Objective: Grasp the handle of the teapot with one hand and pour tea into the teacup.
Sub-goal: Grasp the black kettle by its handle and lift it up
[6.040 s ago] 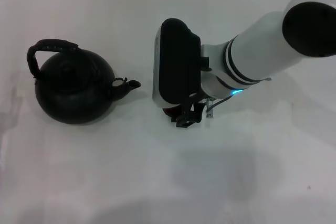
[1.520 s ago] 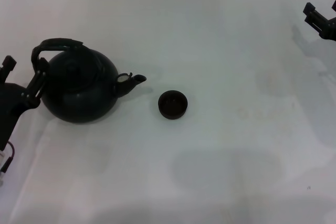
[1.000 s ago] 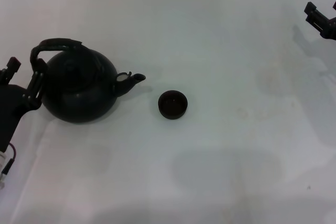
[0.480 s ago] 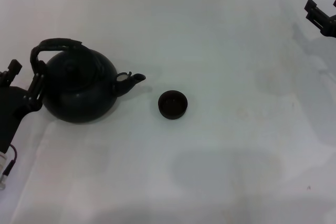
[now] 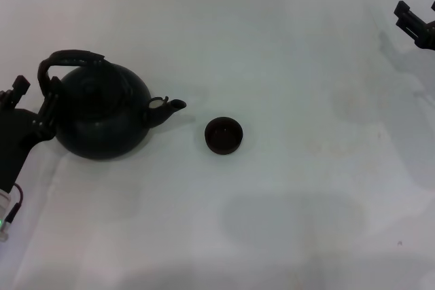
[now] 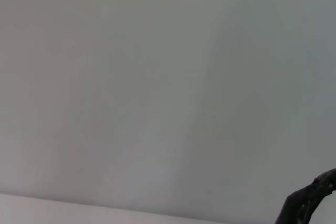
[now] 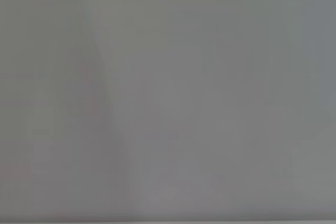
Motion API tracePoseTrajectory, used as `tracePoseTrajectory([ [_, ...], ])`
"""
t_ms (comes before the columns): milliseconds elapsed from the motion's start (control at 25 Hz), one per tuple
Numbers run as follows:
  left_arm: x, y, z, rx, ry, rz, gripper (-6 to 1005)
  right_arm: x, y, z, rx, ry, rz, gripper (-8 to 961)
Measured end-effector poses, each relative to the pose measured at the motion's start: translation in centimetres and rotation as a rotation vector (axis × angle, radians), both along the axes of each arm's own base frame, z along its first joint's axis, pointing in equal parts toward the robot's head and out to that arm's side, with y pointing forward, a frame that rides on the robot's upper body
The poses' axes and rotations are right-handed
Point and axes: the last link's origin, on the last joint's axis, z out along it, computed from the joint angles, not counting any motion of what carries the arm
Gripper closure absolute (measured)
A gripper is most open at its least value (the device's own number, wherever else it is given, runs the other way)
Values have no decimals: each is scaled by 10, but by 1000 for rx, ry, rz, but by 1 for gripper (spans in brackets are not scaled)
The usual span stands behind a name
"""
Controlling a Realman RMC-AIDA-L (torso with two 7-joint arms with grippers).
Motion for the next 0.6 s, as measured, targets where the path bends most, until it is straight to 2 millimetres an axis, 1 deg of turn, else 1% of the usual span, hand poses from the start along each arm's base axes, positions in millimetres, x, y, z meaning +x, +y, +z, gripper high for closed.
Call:
tracePoseTrajectory([
  [120,1,0,-1,-4,0,-7,378,1,-1,0,0,-1,-2,123],
  [320,2,-1,-2,-7,1,-10,416,2,-1,1,0,-1,-4,123],
  [600,1,0,0,-7,11,-12,654,2,-2,0,-2,-3,-4,123],
])
